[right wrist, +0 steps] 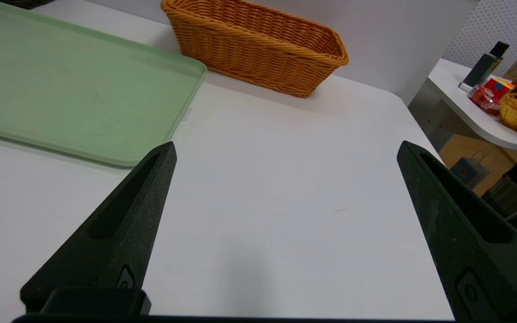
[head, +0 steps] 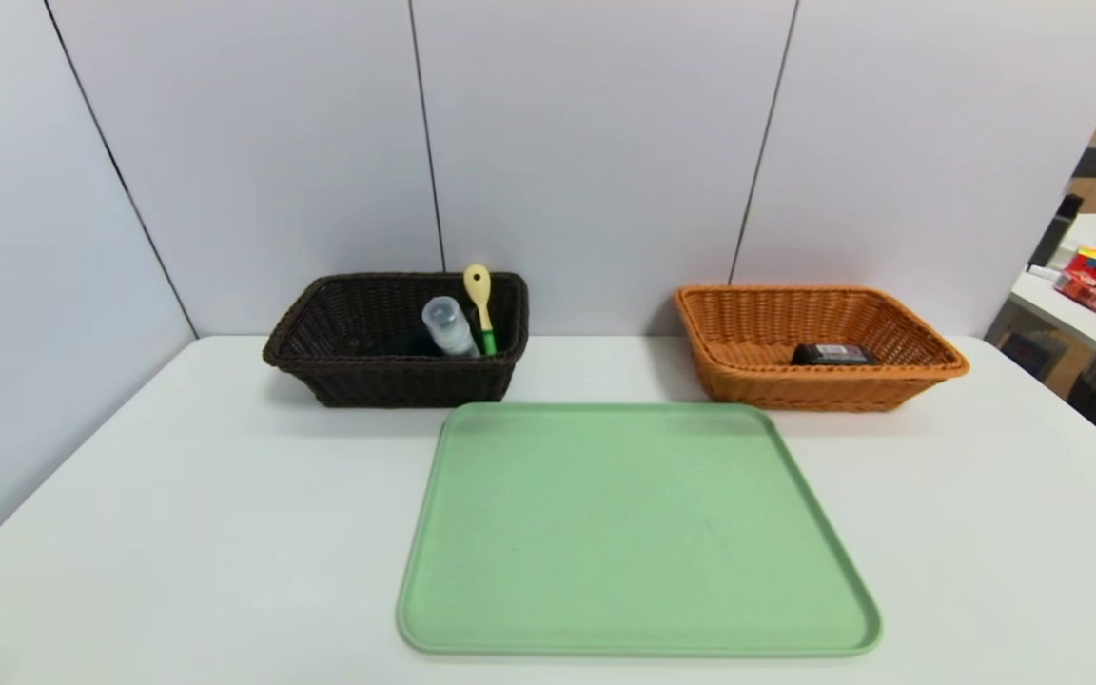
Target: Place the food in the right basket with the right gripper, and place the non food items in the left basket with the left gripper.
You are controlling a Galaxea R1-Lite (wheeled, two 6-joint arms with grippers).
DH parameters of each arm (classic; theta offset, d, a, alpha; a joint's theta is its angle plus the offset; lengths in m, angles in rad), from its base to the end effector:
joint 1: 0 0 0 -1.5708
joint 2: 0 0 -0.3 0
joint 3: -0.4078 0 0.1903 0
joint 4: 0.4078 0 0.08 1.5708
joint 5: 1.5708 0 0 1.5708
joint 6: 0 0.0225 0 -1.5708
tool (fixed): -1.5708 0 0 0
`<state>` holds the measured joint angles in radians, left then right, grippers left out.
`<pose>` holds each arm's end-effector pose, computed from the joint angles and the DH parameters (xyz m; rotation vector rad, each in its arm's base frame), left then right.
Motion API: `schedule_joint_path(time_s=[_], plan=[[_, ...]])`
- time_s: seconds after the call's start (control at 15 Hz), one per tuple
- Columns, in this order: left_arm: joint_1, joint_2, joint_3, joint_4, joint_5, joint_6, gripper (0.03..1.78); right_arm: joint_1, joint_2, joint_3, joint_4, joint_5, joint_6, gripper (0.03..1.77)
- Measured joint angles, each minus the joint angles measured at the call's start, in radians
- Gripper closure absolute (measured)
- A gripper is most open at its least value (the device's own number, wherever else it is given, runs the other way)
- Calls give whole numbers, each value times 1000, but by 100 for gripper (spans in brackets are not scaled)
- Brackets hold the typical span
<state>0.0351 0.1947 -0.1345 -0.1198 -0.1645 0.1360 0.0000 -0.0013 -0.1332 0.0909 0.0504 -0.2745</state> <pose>-0.0133 -0.0042 0.1290 0.1417 -0.0681 -0.1251 -0.0346 0.0011 0.1023 -0.2755 -0.0502 0.0441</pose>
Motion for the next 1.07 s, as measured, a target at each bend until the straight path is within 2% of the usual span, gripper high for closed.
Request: schedule_joint_path(time_s=[0.73,1.07], plan=[[-12,-95,109,2,10,-21,12,0,0,59,-16,2,37,10],[-13,-120,124,9,77,-40,12,0,0,90,-49,-14,46,10]])
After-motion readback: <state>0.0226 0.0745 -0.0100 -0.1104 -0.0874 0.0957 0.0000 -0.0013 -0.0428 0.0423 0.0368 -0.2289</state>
